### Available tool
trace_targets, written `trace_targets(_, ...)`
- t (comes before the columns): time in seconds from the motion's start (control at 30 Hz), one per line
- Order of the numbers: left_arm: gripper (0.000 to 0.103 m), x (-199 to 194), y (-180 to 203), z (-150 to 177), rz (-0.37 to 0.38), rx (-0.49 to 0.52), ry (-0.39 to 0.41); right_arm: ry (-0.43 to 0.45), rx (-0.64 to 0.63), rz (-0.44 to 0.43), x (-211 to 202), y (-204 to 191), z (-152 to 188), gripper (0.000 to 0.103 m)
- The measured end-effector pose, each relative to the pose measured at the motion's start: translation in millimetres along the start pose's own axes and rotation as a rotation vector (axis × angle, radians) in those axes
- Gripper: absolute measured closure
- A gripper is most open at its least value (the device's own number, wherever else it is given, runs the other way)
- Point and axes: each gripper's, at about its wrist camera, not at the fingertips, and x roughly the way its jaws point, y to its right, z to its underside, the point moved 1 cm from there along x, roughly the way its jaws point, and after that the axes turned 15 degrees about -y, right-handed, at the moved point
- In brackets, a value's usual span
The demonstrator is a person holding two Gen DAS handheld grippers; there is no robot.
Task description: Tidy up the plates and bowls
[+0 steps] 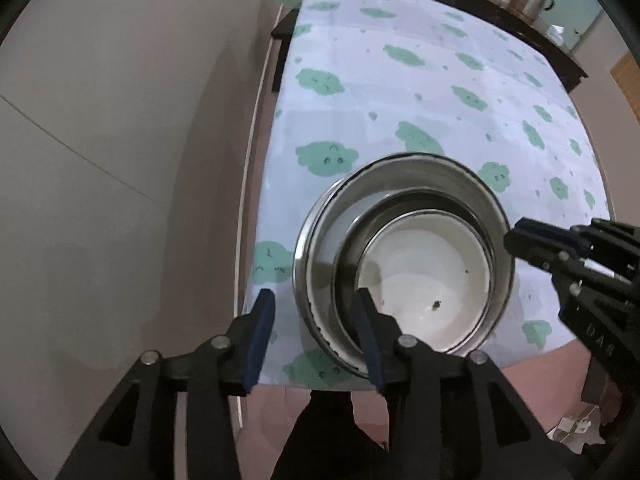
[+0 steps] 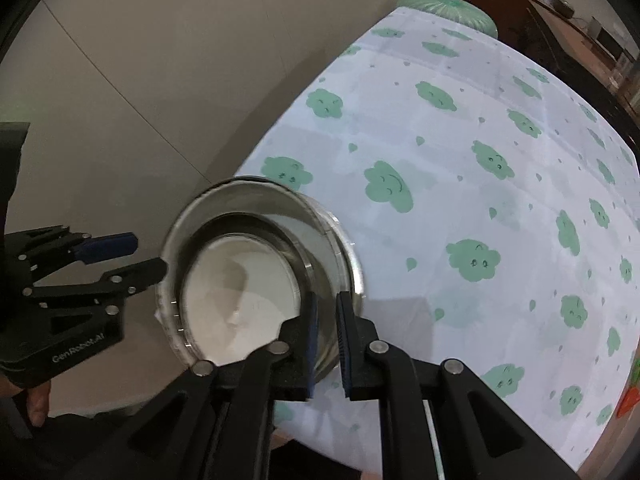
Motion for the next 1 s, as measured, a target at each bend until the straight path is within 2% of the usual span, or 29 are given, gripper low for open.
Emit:
trace_targets(0.17,0.06,-10,-2,14,0.004,0.068,0.067,0.027,0.076,0.041,-5,-18,24,0.09)
trace_targets(0.2,0.06,-15,-1,19,0.003,0.088,0.101,0.035,0.091,0.047,-7,-20,29,0.09)
trace_targets(0.27,0.055,-29,0,30,0.003,0.113,0.201,0.107,0.122,0.088,-20,-27,48,0.09)
trace_targets(0.33,0.045,-44,0,43,0.03,0.119,0.286,0.208,0.127,0.143,-38,-34,67,0.085)
trace_targets(0.4,0.044,-57,2,54,0.037,0.138,0.357,0.307,0.129,0.202,-57,-40,83,0.062)
trace_targets(0.47,0.044,-68,7,65,0.035,0.165,0.405,0.413,0.132,0.256,-77,-47,102,0.047)
trace_targets(0.57,0.037,-86,11,84,0.042,0.177,0.489,0.522,0.146,0.3,-96,-54,128,0.046)
trace_targets(0.63,0.029,-97,15,101,0.037,0.171,0.561,0.58,0.15,0.317,-104,-59,146,0.046)
trace_targets(0.7,0.026,-106,18,118,0.033,0.174,0.599,0.632,0.153,0.352,-109,-66,167,0.045)
trace_targets(0.73,0.023,-108,19,125,0.031,0.178,0.603,0.66,0.152,0.367,-112,-70,178,0.044)
trace_targets(0.8,0.022,-113,23,142,0.023,0.19,0.603,0.714,0.172,0.391,-120,-77,198,0.033)
trace_targets(0.9,0.016,-123,28,170,0.044,0.211,0.657,0.773,0.204,0.38,-131,-84,224,0.029)
trace_targets(1.0,0.016,-133,34,193,0.066,0.229,0.702,0.803,0.218,0.402,-139,-90,244,0.028)
